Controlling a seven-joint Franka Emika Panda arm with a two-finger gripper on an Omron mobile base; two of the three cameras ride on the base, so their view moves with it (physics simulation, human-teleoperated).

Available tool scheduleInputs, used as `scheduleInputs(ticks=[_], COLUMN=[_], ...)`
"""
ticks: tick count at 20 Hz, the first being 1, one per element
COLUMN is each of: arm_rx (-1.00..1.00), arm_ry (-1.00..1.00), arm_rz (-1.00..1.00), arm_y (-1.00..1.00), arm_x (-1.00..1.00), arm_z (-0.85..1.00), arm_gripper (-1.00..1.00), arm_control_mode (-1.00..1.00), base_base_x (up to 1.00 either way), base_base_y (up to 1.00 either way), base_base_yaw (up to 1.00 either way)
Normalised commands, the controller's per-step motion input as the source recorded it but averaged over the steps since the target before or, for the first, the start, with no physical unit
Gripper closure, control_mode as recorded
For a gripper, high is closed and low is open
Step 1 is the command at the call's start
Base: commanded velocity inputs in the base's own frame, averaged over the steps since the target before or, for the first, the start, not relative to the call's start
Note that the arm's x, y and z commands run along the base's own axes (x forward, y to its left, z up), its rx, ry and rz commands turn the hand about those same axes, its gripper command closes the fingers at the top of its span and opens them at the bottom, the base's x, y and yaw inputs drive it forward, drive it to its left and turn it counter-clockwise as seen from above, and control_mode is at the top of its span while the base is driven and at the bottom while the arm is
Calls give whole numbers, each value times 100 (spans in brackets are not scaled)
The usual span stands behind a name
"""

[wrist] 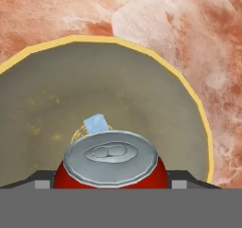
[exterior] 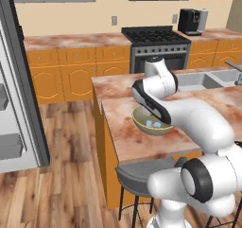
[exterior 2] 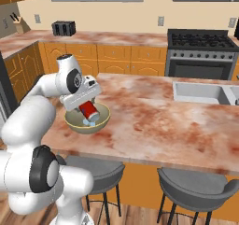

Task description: Open the fridge, grab two sodas, and place both sodas inside the bowl with ice on the dining counter.

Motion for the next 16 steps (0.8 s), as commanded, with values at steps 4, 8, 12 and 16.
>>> scheduleInputs(ticks=[4, 8, 12, 16], arm_rx=[0, 0, -1, 0], arm_ry=[5, 8, 14, 13], arm_rz=[20, 17, 14, 13], arm_y=[0, 2, 7, 9], arm_x=[39, 34, 23, 24], arm_z=[-23, -22, -25, -24], arm_gripper=[100, 100, 100, 100], arm_control_mode=[-100, -100, -100, -100], base_base_x=[0, 0, 0, 0], base_base_y=[0, 0, 0, 0], base_base_yaw=[0, 0, 0, 0])
